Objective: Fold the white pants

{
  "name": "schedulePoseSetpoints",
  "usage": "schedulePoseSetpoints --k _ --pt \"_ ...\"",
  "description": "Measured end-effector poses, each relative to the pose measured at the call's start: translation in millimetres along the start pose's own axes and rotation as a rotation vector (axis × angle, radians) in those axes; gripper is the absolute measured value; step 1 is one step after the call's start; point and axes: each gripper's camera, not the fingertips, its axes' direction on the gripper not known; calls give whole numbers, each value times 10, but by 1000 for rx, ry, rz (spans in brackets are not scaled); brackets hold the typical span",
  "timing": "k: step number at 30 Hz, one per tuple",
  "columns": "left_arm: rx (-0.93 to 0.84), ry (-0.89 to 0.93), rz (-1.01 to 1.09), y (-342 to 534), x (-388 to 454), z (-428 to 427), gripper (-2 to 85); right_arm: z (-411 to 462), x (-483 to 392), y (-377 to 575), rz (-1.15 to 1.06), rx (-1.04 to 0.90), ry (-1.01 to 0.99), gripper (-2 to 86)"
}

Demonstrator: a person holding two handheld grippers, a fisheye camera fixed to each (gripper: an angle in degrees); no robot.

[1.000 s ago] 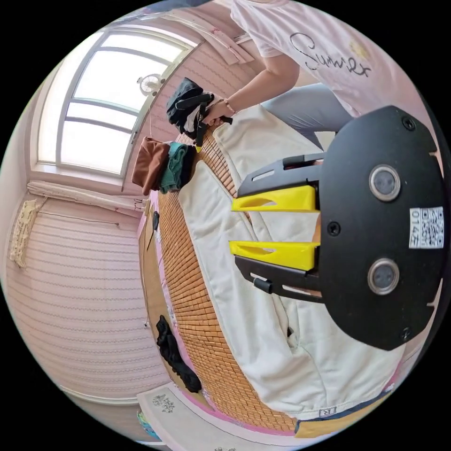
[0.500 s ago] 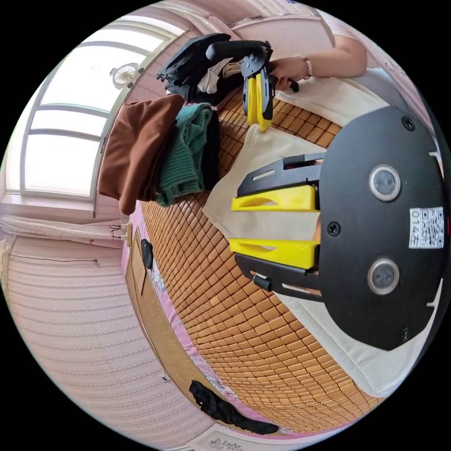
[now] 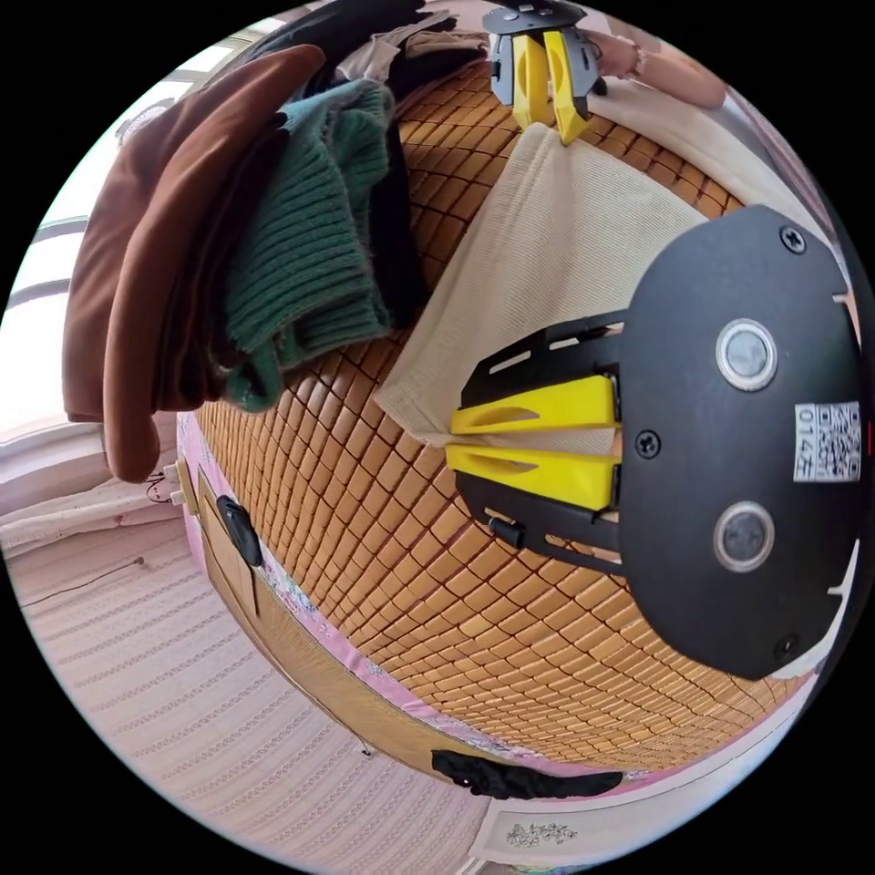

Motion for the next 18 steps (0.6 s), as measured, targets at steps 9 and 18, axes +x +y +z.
schedulePoseSetpoints --k 9,18 --pt "45 -70 -66 -36 246 -168 57 -235 387 24 49 -27 -103 68" --pt "231 124 108 1792 1295 -1567 80 -871 757 624 -10 -117 -215 55"
